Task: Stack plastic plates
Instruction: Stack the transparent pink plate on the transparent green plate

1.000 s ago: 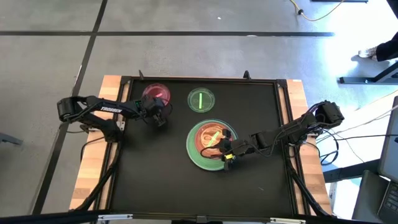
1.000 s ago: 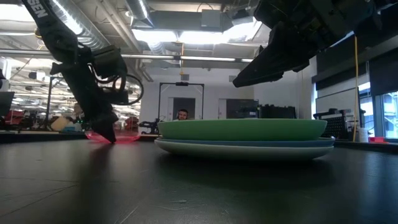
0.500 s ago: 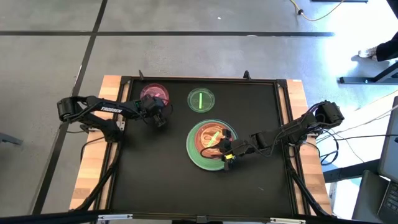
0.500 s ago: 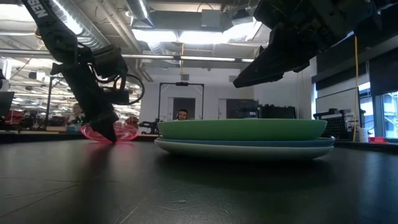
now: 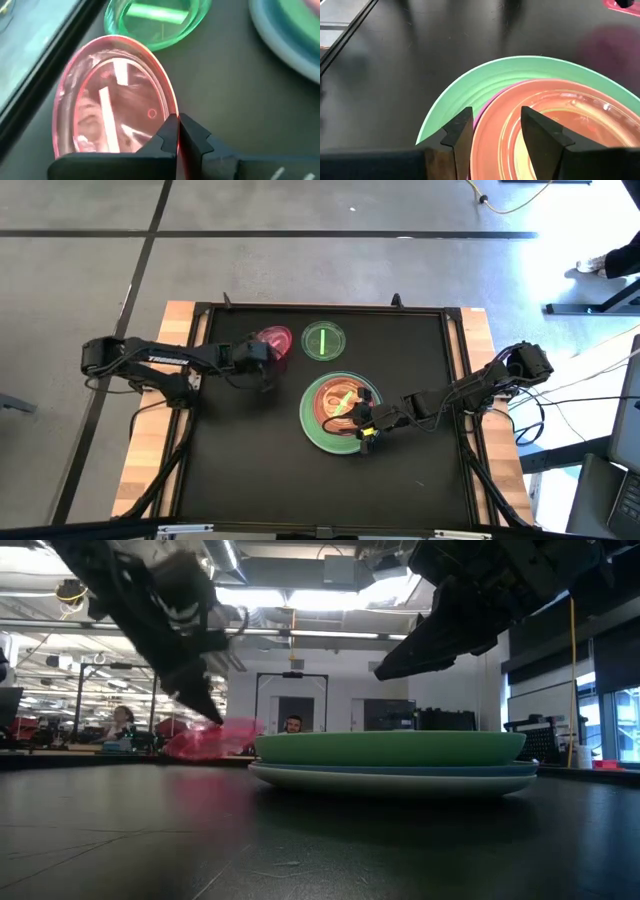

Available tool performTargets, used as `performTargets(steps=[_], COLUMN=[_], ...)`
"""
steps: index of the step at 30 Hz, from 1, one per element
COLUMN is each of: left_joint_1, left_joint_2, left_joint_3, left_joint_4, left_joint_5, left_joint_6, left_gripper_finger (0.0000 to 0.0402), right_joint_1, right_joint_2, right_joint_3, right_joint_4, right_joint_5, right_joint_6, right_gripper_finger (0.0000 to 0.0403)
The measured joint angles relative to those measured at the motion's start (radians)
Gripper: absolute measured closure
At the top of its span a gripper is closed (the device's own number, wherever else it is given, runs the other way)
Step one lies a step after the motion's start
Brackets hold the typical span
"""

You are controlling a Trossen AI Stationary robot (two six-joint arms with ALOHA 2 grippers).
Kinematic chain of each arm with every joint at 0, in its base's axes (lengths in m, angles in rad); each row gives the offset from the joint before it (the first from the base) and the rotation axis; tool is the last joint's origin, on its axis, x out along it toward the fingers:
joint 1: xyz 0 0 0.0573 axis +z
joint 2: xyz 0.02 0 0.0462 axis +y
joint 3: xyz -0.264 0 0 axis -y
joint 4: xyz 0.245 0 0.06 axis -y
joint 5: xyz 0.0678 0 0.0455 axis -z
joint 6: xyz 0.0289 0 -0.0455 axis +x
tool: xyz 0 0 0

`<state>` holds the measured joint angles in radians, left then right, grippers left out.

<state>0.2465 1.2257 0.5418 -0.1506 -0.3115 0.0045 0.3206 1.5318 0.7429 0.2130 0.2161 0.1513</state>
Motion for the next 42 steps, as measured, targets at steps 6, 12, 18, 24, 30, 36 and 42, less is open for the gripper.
performTargets(steps=[6, 12, 18, 24, 30, 36, 42], left_joint_1=[-0.144, -0.278, -0.382, -0.452, -0.513, -0.535, -0.529], left_joint_2=[-0.002, -0.001, 0.013, 0.083, 0.196, 0.327, 0.471], left_joint_3=[0.049, 0.073, 0.098, 0.141, 0.245, 0.34, 0.426], left_joint_4=[0.041, 0.139, 0.194, 0.21, 0.219, 0.221, 0.235], left_joint_5=[0.047, 0.046, 0.045, 0.044, 0.041, 0.033, 0.042], left_joint_6=[-0.003, -0.003, 0.0, 0.006, 0.04, 0.113, 0.163], left_gripper_finger=[0.0401, 0.0401, 0.0401, 0.0401, 0.0401, 0.0401, 0.0401], right_joint_1=[0.0, 0.0, 0.011, 0.062, 0.14, 0.178, 0.177], right_joint_2=[0.0, -0.006, -0.103, -0.217, -0.276, -0.286, -0.286], right_joint_3=[0.0, 0.001, 0.001, 0.001, 0.001, 0.001, 0.001], right_joint_4=[0.022, 0.01, -0.047, -0.13, -0.248, -0.278, -0.279], right_joint_5=[0.0, 0.0, -0.004, 0.038, 0.149, 0.216, 0.222], right_joint_6=[0.004, 0.05, 0.054, 0.05, 0.054, 0.068, 0.073], right_gripper_finger=[0.0244, 0.0244, 0.0244, 0.0244, 0.0244, 0.0244, 0.0244])
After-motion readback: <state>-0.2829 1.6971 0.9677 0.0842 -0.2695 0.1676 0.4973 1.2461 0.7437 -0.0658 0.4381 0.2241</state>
